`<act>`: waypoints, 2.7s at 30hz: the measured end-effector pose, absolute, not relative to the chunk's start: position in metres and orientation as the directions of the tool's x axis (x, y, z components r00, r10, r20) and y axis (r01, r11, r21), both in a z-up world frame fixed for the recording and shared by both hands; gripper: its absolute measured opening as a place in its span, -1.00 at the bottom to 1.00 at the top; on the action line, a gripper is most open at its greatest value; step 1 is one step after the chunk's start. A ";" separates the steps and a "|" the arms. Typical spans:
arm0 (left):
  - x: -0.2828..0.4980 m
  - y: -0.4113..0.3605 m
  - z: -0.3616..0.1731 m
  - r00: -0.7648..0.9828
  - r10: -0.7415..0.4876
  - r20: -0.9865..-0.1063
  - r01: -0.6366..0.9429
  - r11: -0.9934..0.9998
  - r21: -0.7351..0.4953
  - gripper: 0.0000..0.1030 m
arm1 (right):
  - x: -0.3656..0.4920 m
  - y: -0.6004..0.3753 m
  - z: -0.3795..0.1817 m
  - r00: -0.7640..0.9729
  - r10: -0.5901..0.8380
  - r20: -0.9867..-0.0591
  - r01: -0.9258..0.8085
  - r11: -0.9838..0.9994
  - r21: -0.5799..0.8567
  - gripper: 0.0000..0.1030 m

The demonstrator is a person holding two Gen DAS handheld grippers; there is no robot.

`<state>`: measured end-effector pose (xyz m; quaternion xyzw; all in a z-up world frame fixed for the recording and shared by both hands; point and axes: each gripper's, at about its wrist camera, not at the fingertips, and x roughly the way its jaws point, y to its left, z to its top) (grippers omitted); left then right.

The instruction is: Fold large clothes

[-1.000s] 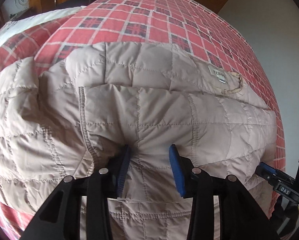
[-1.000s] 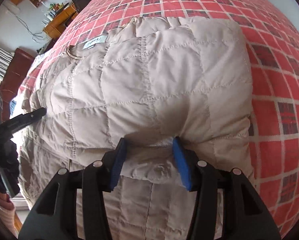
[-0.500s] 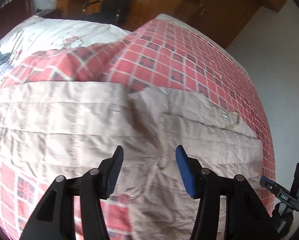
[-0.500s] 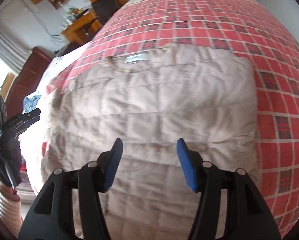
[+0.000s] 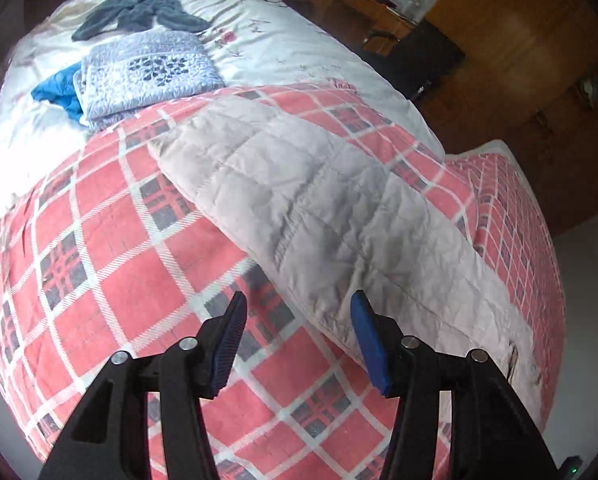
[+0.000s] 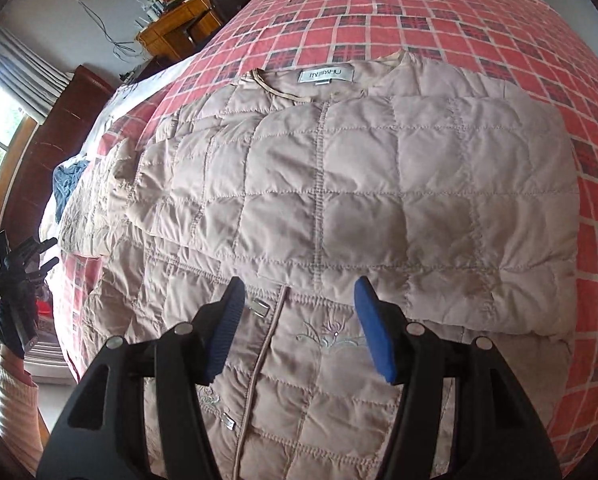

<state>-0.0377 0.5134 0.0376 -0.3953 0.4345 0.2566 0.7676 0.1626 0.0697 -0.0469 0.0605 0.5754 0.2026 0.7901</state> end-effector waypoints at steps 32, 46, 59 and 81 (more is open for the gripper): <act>-0.021 0.521 0.093 0.734 0.133 -0.666 -0.602 0.580 -0.548 -0.92 | 0.160 0.038 -0.053 0.270 0.332 -0.903 -0.191 0.938 0.288 0.11; 0.062 0.313 0.158 0.794 -0.154 -0.588 -0.165 0.876 -0.453 -0.92 | 0.149 0.007 -0.042 0.317 0.338 -0.886 -0.157 0.940 0.302 0.11; 0.104 0.169 0.093 0.626 -0.257 -0.736 0.047 0.955 -0.293 -0.92 | 0.139 -0.022 -0.042 0.337 0.331 -0.881 -0.104 0.943 0.315 0.11; 0.076 0.257 0.080 0.562 -0.572 -0.598 0.051 0.746 -0.664 -0.20 | 0.179 0.044 -0.018 0.289 0.458 -0.841 -0.223 0.886 0.406 0.13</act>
